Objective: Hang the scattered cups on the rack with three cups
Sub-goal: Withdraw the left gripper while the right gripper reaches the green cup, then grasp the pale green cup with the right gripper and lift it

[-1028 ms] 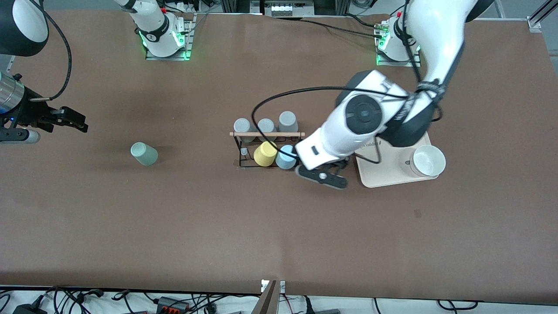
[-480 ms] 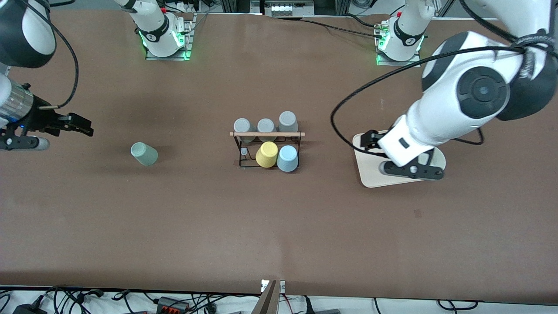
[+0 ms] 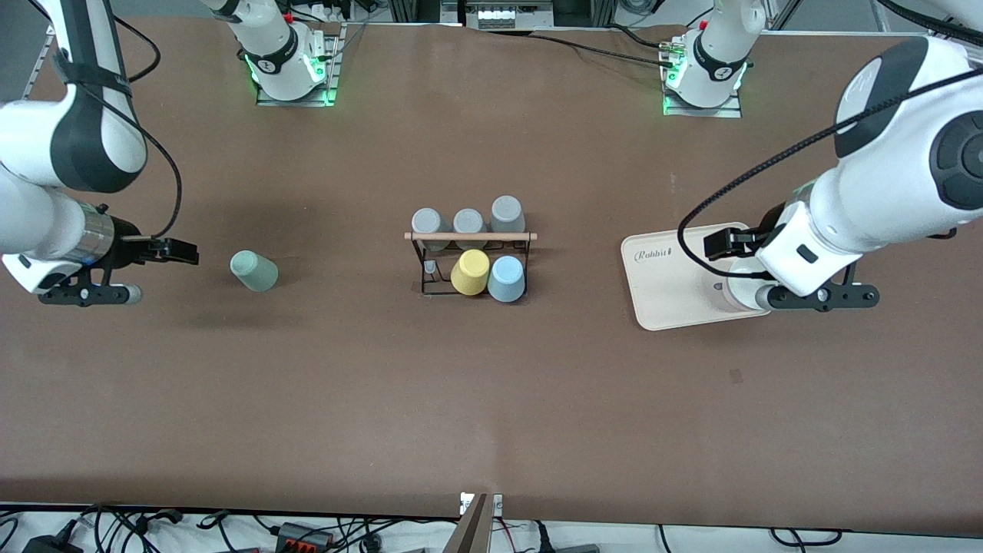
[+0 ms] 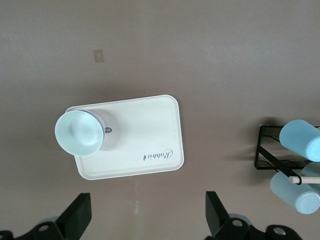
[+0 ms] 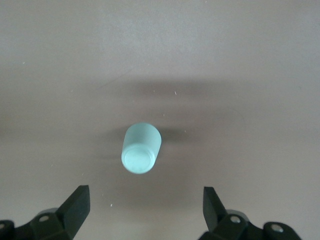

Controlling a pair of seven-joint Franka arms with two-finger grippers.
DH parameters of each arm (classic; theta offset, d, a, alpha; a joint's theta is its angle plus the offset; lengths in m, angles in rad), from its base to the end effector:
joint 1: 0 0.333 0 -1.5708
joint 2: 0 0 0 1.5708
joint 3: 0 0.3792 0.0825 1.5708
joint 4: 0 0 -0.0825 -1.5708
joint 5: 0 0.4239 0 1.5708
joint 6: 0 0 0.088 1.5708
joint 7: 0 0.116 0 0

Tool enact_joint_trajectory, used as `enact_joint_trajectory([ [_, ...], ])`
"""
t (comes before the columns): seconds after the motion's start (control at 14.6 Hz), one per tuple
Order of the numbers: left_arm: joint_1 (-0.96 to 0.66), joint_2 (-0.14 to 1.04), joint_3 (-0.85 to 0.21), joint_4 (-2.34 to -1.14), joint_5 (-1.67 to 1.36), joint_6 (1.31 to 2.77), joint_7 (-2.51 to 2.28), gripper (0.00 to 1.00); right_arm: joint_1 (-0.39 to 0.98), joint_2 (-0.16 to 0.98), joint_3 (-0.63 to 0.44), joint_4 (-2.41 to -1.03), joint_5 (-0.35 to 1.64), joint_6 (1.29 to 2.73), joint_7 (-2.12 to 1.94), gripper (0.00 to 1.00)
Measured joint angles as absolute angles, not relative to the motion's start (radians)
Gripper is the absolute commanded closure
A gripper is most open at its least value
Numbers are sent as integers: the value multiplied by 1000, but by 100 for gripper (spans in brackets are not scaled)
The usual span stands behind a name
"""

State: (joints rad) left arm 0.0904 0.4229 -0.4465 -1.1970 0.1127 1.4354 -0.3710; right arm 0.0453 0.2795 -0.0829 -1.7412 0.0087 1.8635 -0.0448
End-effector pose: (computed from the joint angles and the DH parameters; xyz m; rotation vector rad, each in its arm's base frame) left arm 0.6970 -0.1665 0.5971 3.1193 0.0680 -0.2509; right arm 0.6699 -0.0199 0.4369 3.1235 0.0085 -0.2452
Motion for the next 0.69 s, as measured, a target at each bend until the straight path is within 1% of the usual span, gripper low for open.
enact_joint_trajectory([
  [0.21,120,355,-451,-1313,112,1503,-377,0,52,320,-81,-1814,9,1999,-45,0],
  [0.41,152,246,-455,-1496,104,1629,-377,0,90,338,-79,-1921,9,2133,-44,0],
  [0.48,157,217,-456,-1537,101,1651,-377,0,97,338,-79,-1955,9,2175,-43,0],
  [0.55,159,198,-456,-1557,101,1666,-377,0,99,338,-79,-1985,9,2212,-43,0],
  [0.69,164,181,-455,-1558,101,1679,-377,0,97,338,-79,-2035,9,2276,-43,0],
])
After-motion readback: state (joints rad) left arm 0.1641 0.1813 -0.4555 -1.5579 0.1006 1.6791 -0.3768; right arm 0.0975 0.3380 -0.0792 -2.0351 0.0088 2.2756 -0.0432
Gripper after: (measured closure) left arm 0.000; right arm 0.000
